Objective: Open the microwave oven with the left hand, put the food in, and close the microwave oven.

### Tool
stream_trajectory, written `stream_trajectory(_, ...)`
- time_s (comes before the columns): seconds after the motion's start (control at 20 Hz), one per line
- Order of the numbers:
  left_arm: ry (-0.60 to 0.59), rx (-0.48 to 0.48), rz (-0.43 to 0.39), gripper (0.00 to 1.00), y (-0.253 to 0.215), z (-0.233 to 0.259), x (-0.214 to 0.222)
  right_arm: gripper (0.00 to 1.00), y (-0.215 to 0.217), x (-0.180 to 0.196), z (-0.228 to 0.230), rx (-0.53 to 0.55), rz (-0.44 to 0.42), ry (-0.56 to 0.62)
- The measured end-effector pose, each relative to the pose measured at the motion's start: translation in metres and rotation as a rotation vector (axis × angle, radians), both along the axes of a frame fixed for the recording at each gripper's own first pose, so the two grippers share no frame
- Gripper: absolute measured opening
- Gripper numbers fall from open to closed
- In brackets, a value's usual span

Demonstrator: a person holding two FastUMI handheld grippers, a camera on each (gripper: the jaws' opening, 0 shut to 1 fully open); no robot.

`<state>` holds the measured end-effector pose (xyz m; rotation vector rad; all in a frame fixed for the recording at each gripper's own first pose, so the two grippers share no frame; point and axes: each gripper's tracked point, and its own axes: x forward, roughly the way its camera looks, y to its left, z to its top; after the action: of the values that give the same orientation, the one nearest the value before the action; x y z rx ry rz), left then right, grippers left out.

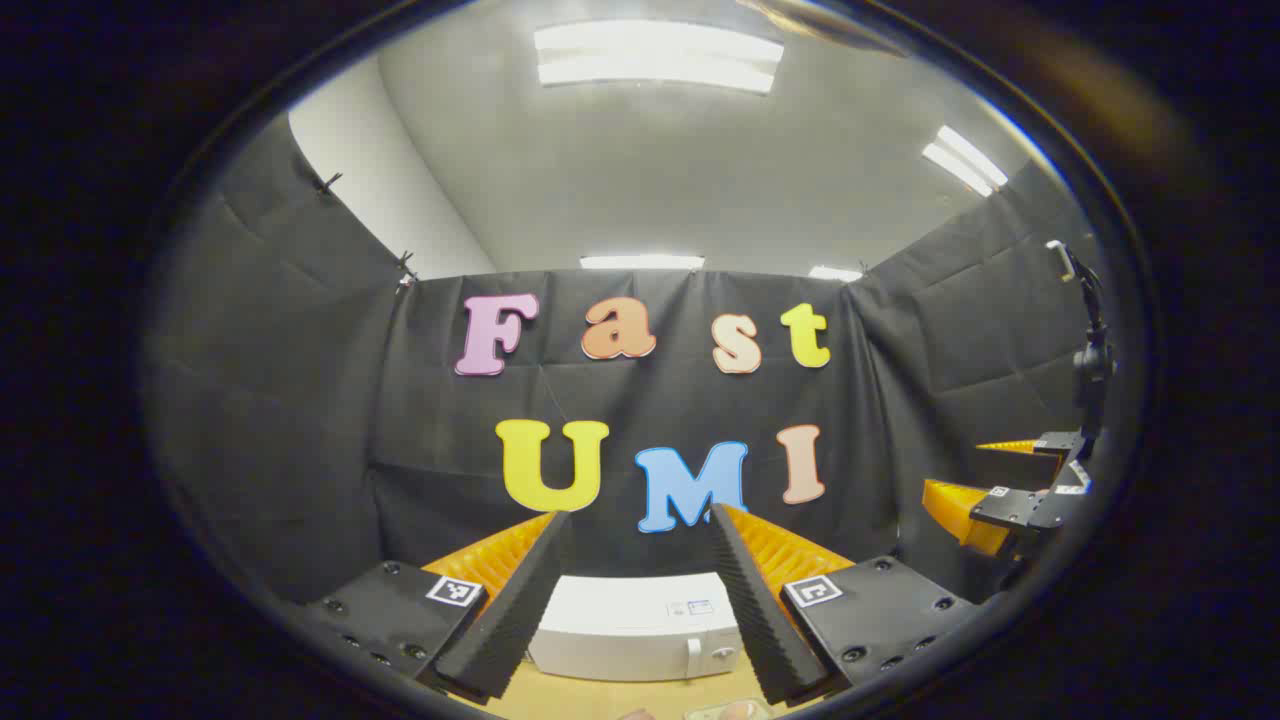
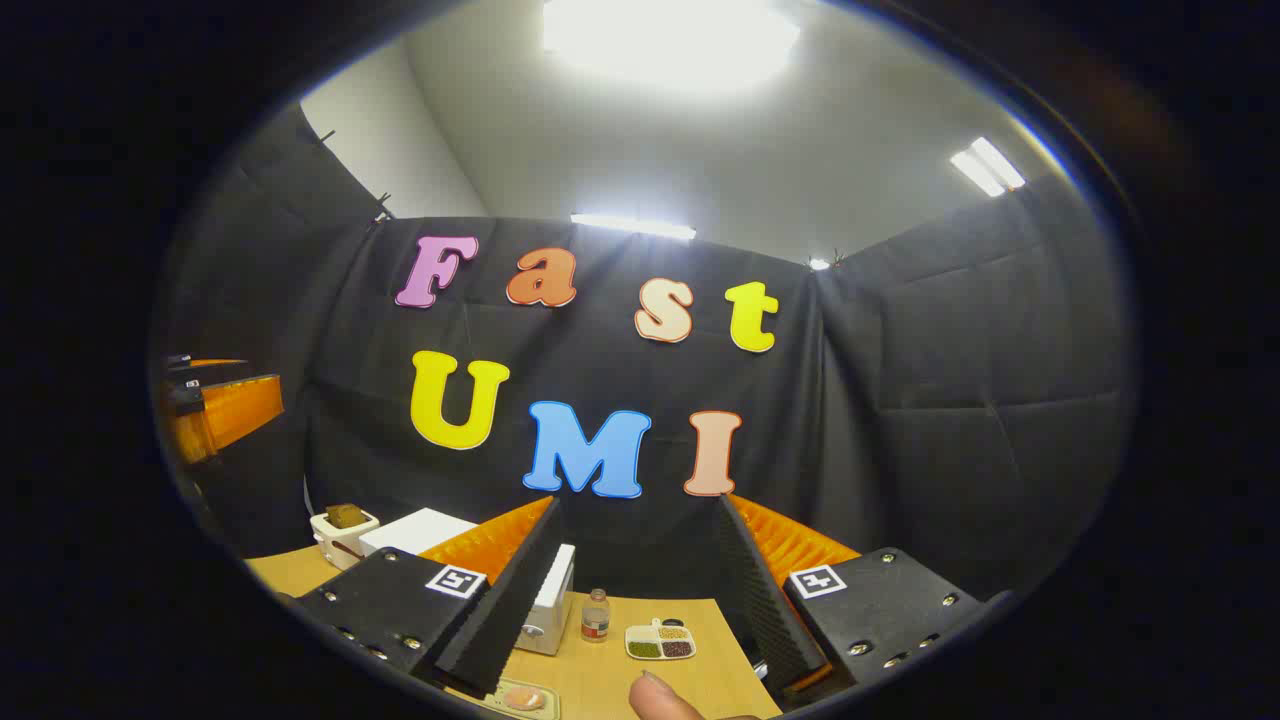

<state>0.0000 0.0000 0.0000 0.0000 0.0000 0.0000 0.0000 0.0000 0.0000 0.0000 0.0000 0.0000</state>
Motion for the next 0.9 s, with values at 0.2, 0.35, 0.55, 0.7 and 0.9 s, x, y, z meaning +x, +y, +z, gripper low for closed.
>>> stream_trajectory(0.2, 0.042, -0.013, -0.017, 0.94, -0.015, -0.018, 0.002, 0.95, 0.000, -0.004, 0.003, -0.038, 0.016, -0.021)
stream_trajectory(0.35, 0.068, -0.018, -0.012, 0.94, -0.026, -0.027, 0.005, 0.94, -0.007, -0.004, -0.004, -0.048, 0.034, -0.011)
stream_trajectory(0.55, 0.088, 0.013, 0.019, 0.89, -0.044, -0.036, 0.008, 0.94, -0.024, 0.000, -0.010, -0.039, 0.053, -0.017)
stream_trajectory(0.7, 0.099, 0.011, 0.028, 0.91, -0.062, -0.050, 0.010, 0.94, -0.033, 0.007, -0.017, -0.014, 0.082, -0.023)
stream_trajectory(0.9, 0.165, 0.022, 0.039, 0.95, -0.077, -0.100, 0.020, 0.95, -0.042, 0.019, -0.034, -0.004, 0.092, 0.007)
